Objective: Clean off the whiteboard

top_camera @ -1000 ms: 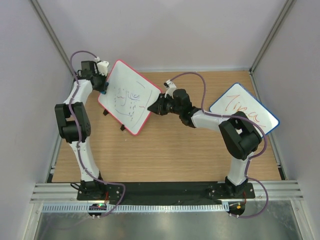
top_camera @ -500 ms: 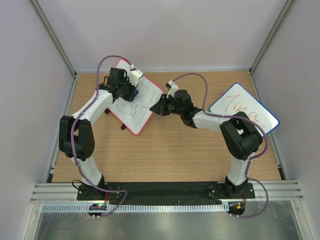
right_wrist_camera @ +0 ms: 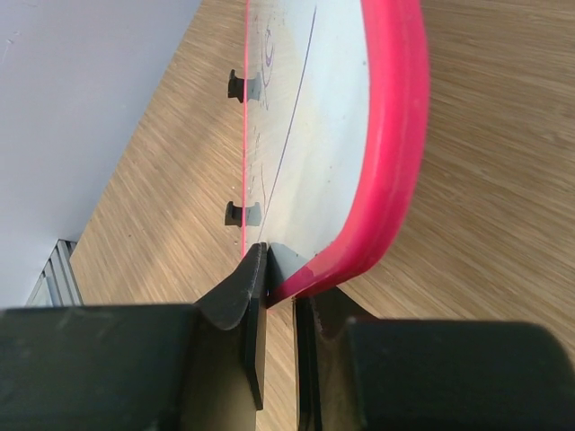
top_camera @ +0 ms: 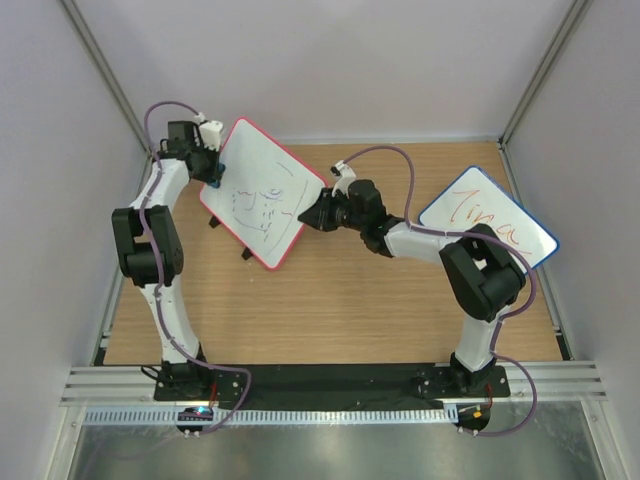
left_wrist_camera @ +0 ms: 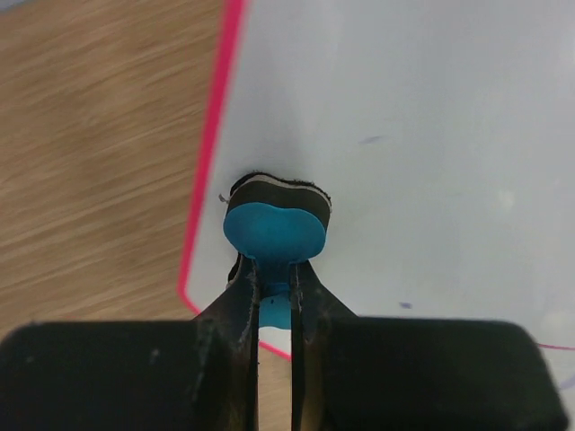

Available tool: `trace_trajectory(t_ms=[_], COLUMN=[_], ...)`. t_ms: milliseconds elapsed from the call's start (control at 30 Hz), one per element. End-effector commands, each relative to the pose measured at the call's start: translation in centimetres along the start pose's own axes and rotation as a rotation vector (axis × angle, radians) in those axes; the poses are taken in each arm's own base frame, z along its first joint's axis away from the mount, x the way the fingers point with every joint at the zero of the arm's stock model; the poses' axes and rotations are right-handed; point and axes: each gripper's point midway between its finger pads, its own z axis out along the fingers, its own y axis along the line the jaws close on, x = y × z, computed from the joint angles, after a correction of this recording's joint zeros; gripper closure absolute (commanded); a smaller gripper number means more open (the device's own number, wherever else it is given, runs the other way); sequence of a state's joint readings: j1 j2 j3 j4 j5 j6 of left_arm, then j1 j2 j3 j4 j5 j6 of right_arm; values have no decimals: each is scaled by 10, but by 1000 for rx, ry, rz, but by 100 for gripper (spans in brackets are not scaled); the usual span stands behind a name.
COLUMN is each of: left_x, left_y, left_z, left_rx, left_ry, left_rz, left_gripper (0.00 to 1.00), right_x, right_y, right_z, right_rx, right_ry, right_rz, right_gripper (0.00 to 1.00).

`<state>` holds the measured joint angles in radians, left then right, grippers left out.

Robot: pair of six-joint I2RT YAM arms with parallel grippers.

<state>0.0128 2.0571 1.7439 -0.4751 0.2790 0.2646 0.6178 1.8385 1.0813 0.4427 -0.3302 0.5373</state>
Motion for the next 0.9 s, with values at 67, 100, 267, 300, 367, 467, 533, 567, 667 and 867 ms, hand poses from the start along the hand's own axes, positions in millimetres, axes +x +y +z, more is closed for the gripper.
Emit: trace_trajectory(t_ms=[67,100,267,300,367,467,533,567,667,867], left_x=[50,49,33,33,36,48,56,58,64,70], left_y=[16,11,-61,-78,-130,-195,-219,-237,-265,-262], left_z=[24,22,14,12,4,-7,-13,-16,-22,-18], left_rx=[-48,-35,105,130,212,328,368,395,452,431], left_ry=[138,133,91,92,90,106,119,122,142,165], left_rz=[-10,-4,76,99,162,240,268,288,314,333], left_gripper=[100,100,100,100,100,100,100,100,100,100], right_x=[36,36,37,37,37,36,36,37,38,37], right_y=[-4,-4,-4,-3,-4,-4,-3,-4,-4,-2], right_z=[-7,-6,-6,-6,-7,-7,-7,-8,-9,-11], right_rx=[3,3,5,5,8,10,8,10,11,9], right_ry=[129,129,133,132,132,130,133,134,135,131], right_rz=[-174,-172,-174,-175,-175,-176,-178,-177,-178,-184], right_gripper=[99,99,99,99,99,99,99,99,99,99])
